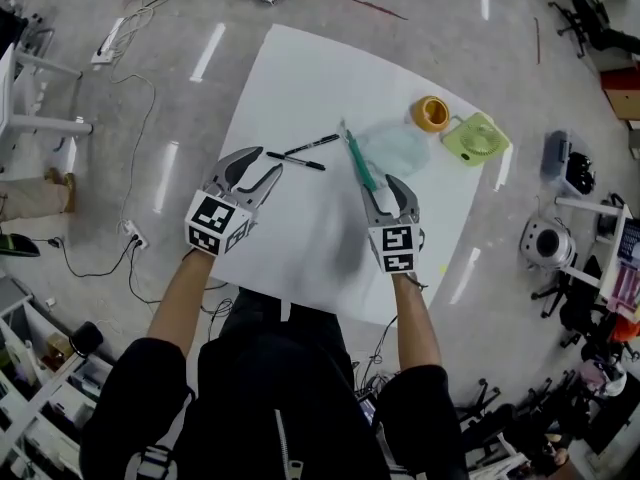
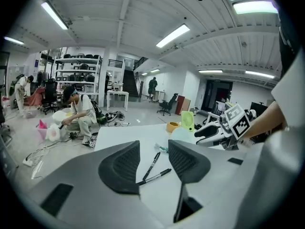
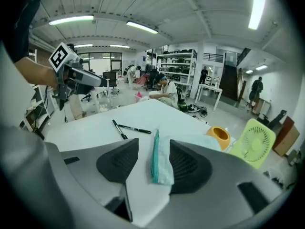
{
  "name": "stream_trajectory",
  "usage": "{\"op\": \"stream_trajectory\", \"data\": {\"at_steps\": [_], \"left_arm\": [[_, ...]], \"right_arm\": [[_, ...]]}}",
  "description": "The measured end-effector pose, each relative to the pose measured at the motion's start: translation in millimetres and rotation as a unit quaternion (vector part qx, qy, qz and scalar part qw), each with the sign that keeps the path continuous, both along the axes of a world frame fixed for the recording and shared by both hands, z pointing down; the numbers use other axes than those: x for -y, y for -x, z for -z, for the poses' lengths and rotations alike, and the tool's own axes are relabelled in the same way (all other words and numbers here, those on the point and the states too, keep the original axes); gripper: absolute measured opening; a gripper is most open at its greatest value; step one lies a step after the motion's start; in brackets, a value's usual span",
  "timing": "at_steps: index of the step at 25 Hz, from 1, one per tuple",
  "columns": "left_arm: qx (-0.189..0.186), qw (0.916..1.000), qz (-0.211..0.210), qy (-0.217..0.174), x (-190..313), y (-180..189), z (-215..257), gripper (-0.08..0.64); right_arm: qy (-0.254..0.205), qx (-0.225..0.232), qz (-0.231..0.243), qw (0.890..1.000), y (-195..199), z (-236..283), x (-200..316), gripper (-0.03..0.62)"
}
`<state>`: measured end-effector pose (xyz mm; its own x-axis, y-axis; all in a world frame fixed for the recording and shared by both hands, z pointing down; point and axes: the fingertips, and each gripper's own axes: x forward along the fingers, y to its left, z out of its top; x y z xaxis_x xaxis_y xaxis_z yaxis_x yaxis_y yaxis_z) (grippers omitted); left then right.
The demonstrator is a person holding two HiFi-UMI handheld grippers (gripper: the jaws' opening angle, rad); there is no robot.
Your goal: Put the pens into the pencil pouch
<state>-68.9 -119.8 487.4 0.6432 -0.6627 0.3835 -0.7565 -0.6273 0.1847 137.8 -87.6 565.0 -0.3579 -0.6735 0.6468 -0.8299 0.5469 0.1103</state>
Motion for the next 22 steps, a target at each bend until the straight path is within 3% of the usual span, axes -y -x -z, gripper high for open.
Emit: {"op": "stream_trajectory", "data": {"at_steps": [12,22], "left_arm": [[0.008,0.999,0.033,0.031,-8.5,33.4,-26.5,0.206],[0.012,0.9977,0.049,0.046,-14.4,48.9,-40.0,0.206]], "right_arm": [[0.061,-0.086,0.055,0.993,5.2,-68.2,3.8,0.173],[0.075,-0.166,0.06,0.981,-8.2,-95.4,2.9,0.109]]}}
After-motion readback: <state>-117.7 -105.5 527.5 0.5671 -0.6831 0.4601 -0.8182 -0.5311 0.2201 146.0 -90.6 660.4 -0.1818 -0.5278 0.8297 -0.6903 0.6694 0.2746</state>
